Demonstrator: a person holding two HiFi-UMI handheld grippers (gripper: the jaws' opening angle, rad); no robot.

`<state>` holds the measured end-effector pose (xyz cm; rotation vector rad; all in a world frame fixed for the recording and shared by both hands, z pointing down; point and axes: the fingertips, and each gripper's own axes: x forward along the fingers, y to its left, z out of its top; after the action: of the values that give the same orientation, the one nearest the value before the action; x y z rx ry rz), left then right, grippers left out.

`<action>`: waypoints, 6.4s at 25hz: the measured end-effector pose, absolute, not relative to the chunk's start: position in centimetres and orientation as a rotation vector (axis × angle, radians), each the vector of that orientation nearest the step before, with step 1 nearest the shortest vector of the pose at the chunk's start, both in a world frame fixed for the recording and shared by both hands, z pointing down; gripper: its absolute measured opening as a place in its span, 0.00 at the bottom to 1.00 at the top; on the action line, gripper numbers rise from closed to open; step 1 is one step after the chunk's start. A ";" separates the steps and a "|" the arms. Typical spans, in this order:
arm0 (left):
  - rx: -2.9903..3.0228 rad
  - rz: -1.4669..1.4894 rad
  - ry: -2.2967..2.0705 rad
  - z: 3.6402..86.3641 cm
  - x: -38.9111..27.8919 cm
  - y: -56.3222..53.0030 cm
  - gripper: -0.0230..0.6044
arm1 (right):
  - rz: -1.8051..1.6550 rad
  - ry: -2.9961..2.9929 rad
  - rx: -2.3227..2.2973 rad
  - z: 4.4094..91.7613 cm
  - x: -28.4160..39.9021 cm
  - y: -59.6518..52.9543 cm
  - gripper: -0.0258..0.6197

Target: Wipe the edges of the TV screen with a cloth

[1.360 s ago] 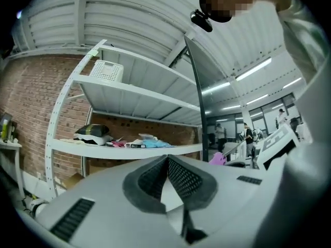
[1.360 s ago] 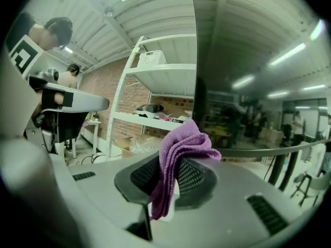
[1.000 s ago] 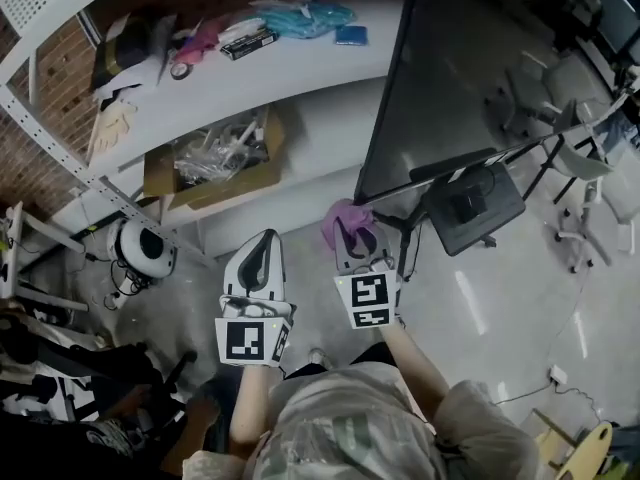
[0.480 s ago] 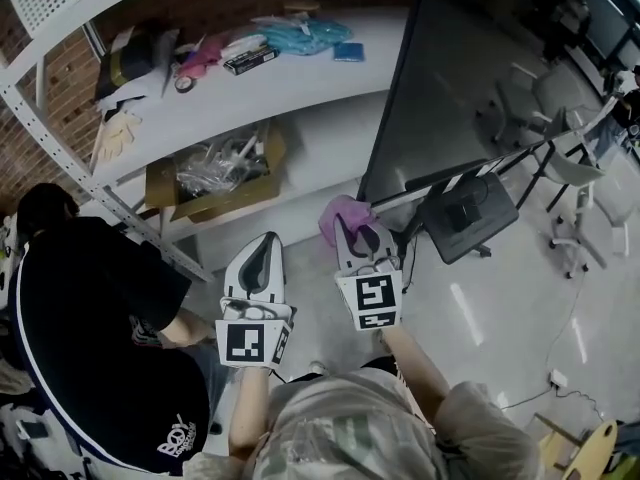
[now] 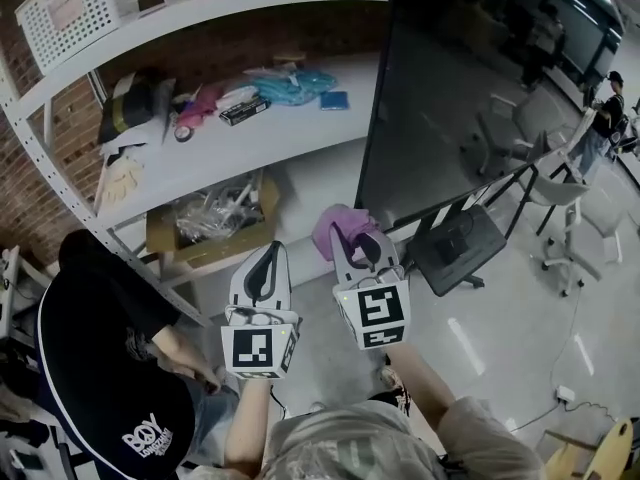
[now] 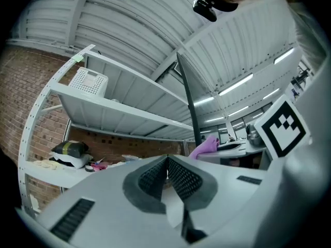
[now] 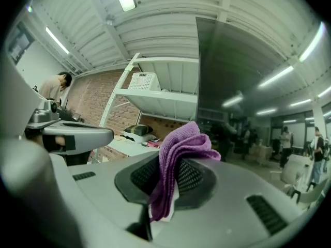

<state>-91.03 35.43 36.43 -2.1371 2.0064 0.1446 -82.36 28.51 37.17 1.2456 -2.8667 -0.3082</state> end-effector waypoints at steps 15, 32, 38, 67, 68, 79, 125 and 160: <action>-2.104 0.246 1.808 20.9 -90.8 31.7 0.06 | -0.703 -2.916 1.436 17.5 -82.2 29.3 0.14; -2.048 0.375 1.562 3.3 -88.5 30.7 0.06 | -1.291 -2.745 1.590 -6.2 -81.8 30.6 0.14; -2.048 0.433 1.501 -4.3 -88.3 30.8 0.06 | -1.326 -2.794 1.543 -12.0 -81.3 30.9 0.14; -1.968 0.570 1.495 -15.5 -82.9 30.2 0.06 | -2.289 -1.944 1.525 -25.9 -73.0 33.3 0.14; -1.965 0.567 1.503 -15.4 -83.0 30.2 0.06 | -2.312 -1.910 1.468 -25.3 -73.6 33.1 0.14; -1.946 0.535 1.524 -13.0 -81.8 29.8 0.06 | -2.353 -1.885 1.005 -18.8 -77.8 31.7 0.14; -1.706 0.381 1.576 -13.6 -67.4 26.7 0.06 | -2.231 -1.928 0.994 -19.1 -67.8 22.1 0.14; -1.694 0.391 1.661 -12.0 -41.4 6.1 0.06 | -2.175 -1.851 0.934 -19.3 -43.0 0.7 0.14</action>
<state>-41.41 6.09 -11.99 -1.6939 1.6614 0.3908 -42.95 0.67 -19.26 0.9336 -1.8507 -2.1753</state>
